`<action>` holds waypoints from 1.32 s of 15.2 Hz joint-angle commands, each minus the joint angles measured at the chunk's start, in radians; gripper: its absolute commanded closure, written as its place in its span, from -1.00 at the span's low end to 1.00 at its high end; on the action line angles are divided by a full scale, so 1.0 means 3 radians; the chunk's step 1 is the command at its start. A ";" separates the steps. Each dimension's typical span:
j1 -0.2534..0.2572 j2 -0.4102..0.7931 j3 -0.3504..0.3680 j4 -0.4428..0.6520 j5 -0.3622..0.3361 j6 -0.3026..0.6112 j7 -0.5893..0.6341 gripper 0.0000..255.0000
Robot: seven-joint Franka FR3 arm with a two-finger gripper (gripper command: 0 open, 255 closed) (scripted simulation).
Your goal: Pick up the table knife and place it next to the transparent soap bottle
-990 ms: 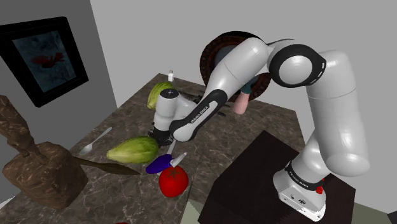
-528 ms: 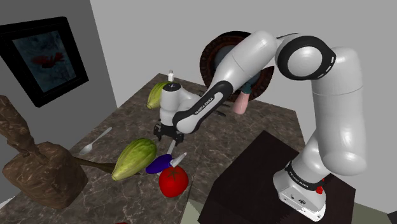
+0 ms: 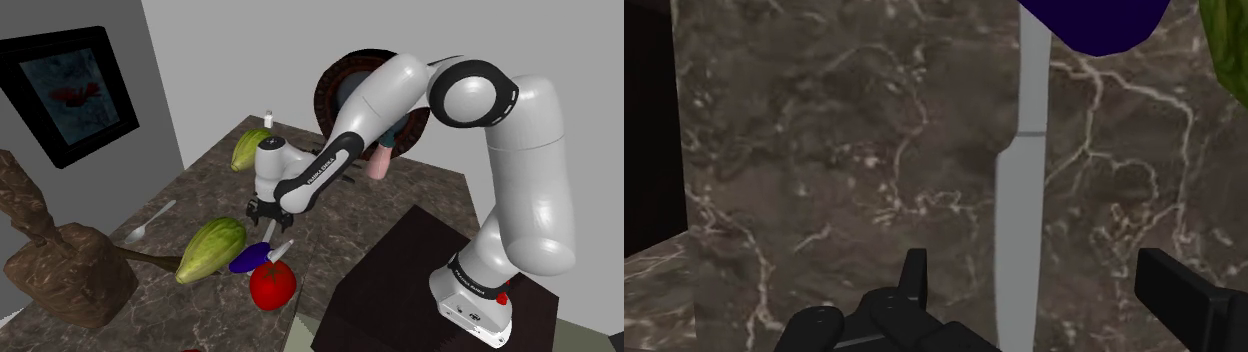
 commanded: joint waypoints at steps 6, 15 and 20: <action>0.0005 0.0041 -0.0017 -0.0014 -0.0017 0.0056 0.0006 -1.00; 0.0006 0.0038 -0.0016 -0.0017 -0.0016 0.0054 0.0007 1.00; -0.0013 -0.0039 0.0007 -0.0039 0.0005 0.0001 -0.0008 1.00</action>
